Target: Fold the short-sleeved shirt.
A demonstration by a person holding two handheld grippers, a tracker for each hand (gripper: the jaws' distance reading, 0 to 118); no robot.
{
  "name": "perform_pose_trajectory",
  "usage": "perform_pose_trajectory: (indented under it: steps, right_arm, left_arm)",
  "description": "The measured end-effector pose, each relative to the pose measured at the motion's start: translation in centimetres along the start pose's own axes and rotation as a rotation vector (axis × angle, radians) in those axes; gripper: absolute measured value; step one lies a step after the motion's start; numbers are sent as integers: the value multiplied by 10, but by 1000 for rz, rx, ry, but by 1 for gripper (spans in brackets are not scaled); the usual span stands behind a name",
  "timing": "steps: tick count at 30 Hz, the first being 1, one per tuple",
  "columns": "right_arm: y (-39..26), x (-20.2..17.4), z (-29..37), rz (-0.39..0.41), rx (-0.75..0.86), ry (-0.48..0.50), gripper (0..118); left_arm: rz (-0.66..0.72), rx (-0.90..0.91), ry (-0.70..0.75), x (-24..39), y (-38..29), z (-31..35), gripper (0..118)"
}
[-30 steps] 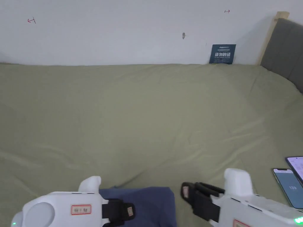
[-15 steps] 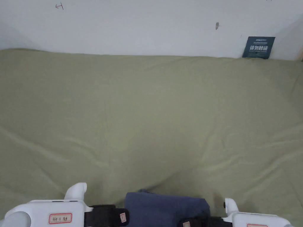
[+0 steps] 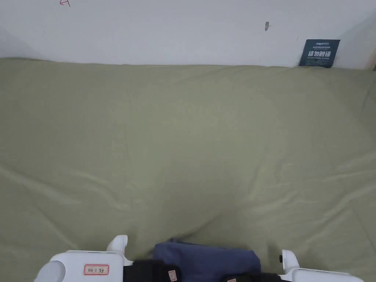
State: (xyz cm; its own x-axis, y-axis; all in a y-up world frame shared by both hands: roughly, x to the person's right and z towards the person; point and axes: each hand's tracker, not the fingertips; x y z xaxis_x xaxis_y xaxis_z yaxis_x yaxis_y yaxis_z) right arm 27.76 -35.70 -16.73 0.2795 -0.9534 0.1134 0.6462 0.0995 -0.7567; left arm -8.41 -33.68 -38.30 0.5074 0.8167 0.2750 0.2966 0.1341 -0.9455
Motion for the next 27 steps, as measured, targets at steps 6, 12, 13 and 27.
perform_pose_trajectory:
  steps: [6,12,13,27]
  right_arm:
    - [-10,-54,19,161,106,-111,3]
    - [-23,-113,41,354,225,-229,3]
    - [-24,-120,44,382,247,-253,3]
    - [-30,-146,49,432,342,-382,3]
  left_arm:
    - [3,24,-68,9,4,28,28]
    - [-84,71,69,14,38,116,28]
    - [-96,82,99,8,44,136,28]
    - [63,230,287,-104,106,353,28]
